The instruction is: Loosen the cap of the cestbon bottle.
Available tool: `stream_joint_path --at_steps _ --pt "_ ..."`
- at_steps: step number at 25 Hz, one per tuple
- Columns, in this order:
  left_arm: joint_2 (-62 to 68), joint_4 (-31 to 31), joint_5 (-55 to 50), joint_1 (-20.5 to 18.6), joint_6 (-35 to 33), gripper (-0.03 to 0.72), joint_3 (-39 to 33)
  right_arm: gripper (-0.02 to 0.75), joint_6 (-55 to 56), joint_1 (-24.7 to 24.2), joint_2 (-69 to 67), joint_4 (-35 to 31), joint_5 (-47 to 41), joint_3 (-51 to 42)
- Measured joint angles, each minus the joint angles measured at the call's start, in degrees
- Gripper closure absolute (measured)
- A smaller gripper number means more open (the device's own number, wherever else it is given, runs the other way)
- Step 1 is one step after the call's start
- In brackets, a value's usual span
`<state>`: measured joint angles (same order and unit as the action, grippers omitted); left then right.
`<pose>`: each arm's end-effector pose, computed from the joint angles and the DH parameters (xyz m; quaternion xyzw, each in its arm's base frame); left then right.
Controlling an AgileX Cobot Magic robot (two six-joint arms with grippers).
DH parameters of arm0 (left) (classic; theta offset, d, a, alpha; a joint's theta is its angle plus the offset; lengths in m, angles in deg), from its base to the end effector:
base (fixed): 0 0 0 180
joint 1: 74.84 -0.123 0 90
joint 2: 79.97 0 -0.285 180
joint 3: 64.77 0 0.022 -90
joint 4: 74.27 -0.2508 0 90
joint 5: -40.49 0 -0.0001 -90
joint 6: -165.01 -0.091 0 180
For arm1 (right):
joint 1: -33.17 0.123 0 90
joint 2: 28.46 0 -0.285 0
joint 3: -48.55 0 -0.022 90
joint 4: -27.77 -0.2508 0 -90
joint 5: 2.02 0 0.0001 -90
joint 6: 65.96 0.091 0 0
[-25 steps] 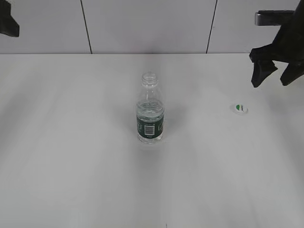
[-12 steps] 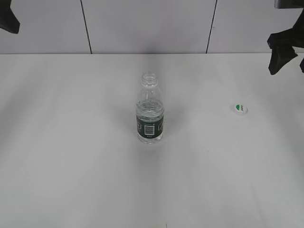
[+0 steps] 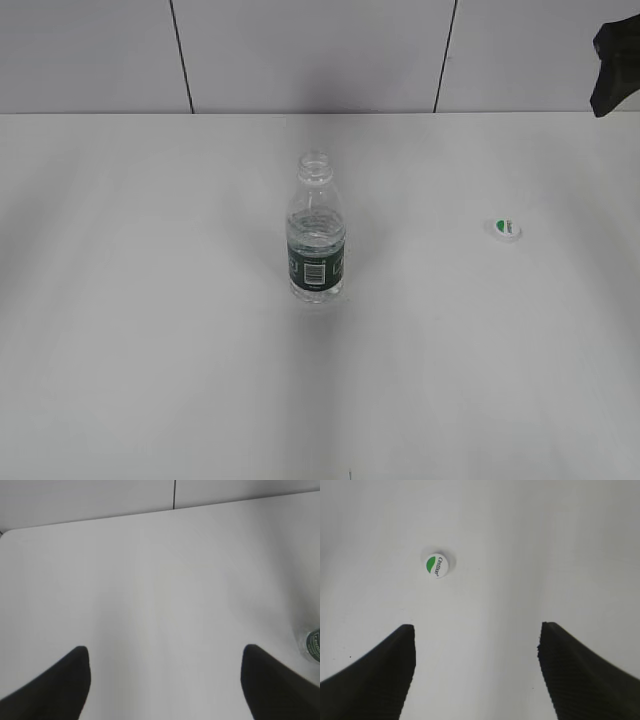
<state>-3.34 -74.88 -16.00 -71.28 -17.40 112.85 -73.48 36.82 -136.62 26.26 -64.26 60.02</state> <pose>0.2394 -0.0141 0.4047 0.0492 0.9242 0.0014 0.3787 0.3722 0.0259 0.3015 -0.0918 0.9788 0.0064 0.1831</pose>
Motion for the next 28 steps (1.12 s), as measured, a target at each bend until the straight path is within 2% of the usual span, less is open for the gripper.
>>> stream_joint_path --at_steps 6,20,25,28 --pt "-15.44 -0.56 -3.85 0.00 0.00 0.129 -3.09 0.153 0.00 0.00 0.47 0.13 0.00 0.00" --pt "-58.91 1.35 -5.21 0.00 0.23 0.129 -29.25 0.153 0.00 -0.04 0.56 0.22 1.24 0.00" --pt "-67.96 1.74 -5.08 0.00 0.23 0.129 -35.08 0.153 0.06 -0.04 0.56 0.22 1.29 0.00" --pt "-69.21 1.81 -5.13 0.00 0.23 0.129 -37.59 0.153 -0.01 -0.04 0.63 0.17 1.29 0.00"
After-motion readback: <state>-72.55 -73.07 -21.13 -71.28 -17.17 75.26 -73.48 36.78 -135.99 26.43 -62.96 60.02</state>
